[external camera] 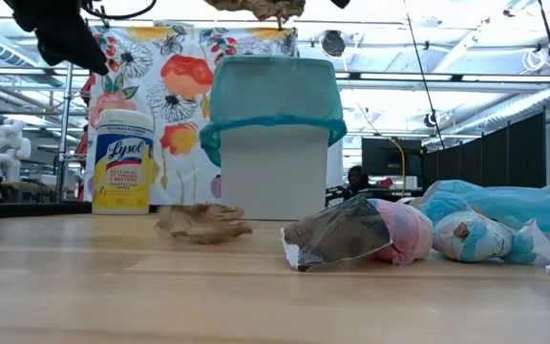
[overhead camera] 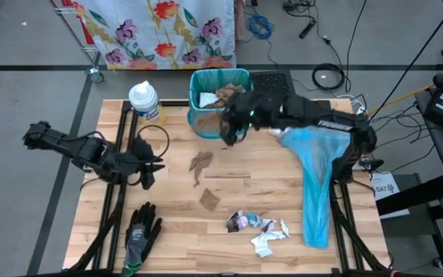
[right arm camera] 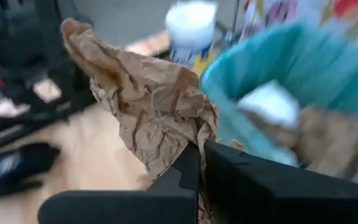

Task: Place trash/remove bag and relplace
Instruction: Put the brown napkin into the white trash bin

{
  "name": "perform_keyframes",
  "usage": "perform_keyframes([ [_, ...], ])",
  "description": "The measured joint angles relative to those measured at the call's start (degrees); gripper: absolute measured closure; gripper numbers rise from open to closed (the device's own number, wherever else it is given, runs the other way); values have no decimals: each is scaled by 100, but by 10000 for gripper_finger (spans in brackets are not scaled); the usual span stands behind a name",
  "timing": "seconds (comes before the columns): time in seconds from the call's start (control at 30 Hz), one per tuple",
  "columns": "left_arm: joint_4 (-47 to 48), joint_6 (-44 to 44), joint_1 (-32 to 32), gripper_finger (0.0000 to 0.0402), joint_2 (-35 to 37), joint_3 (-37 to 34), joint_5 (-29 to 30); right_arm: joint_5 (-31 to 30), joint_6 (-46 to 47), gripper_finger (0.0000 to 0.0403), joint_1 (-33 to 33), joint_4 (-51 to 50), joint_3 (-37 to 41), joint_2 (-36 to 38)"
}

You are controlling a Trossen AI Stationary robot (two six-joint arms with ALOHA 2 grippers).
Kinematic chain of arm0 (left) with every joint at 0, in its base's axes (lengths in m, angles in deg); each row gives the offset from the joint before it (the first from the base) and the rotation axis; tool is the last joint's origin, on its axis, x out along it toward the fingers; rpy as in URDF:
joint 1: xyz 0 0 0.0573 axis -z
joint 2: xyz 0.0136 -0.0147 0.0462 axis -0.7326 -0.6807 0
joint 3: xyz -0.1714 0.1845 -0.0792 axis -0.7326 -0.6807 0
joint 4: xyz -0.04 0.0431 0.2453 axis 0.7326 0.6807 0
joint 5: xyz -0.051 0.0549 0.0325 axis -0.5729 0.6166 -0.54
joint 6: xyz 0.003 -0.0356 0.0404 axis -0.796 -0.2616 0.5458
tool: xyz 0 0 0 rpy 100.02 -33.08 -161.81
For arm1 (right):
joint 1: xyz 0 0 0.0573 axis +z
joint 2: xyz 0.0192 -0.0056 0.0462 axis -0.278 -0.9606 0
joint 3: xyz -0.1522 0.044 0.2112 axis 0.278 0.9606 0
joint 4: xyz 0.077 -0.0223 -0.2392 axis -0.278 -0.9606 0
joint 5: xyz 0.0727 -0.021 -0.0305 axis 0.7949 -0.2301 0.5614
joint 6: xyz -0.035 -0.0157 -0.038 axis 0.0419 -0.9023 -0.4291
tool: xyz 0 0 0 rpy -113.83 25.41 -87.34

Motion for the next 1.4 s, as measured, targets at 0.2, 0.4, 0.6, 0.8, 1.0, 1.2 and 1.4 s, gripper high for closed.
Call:
perform_keyframes([
  [0.2,18,41,-542,284,-1,0,-2,21,-776,403,-704,507,2,47],
  [0.4,21,33,-988,284,0,0,-45,62,-945,395,-1338,587,2,-55],
  [0.6,18,31,-1276,284,0,0,-170,231,-1353,347,-1698,556,9,-216],
  [0.8,18,27,-1489,284,0,0,-294,247,-1536,286,-1846,551,11,-343],
  [1.0,19,14,-1602,284,0,0,-345,239,-1546,249,-1958,572,11,-347],
  [1.2,20,14,-1692,284,0,0,-391,215,-1788,234,-2037,476,11,-347],
  [1.4,18,8,-1741,284,0,0,-499,414,-1583,232,-2058,66,11,-347],
])
